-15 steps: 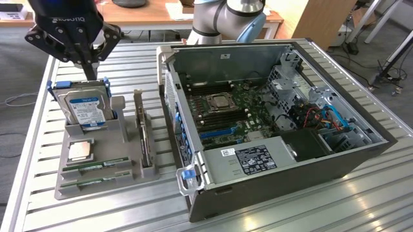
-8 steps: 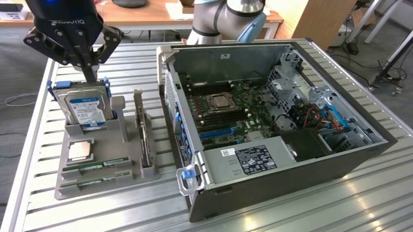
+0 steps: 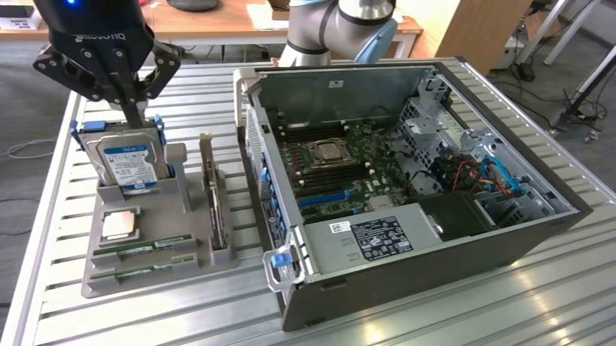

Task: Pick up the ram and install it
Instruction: 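Reach for the ram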

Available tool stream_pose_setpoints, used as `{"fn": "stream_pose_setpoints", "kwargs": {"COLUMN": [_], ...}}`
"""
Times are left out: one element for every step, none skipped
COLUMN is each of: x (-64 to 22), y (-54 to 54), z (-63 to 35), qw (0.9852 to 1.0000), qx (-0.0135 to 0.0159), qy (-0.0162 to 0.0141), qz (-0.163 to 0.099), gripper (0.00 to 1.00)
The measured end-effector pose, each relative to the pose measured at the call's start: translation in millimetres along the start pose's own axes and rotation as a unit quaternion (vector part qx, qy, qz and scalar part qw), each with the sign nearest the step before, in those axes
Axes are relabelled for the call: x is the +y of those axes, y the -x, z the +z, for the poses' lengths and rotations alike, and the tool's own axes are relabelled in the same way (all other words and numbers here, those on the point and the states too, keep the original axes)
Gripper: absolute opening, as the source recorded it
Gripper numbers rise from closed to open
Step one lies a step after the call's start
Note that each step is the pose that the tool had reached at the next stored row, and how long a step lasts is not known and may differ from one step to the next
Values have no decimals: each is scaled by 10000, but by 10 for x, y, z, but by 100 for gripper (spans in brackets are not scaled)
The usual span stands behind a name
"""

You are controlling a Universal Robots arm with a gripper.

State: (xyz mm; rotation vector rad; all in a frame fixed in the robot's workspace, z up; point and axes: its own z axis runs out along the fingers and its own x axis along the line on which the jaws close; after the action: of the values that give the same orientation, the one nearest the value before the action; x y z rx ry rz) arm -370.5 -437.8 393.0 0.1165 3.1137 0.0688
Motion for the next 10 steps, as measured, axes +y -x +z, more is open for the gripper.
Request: {"fn": "stream_pose_setpoints", "kwargs": {"x": [-10,-20,-32,-42,-52,-62,-72,-83,-95,-107], "y": [0,1,2,3,4,5,5,6,7,8], "z": [0,-1,-1,-2,-2,-3,-3,-3,-4,-4], "qw": [10000,10000,10000,10000,10000,10000,10000,10000,10000,10000], "qx": [0,0,0,0,0,0,0,0,0,0], "qy": [0,0,0,0,0,0,0,0,0,0], "qz": [0,0,0,0,0,0,0,0,0,0], "gripper": [11,11,11,11,11,11,11,11,11,11]}}
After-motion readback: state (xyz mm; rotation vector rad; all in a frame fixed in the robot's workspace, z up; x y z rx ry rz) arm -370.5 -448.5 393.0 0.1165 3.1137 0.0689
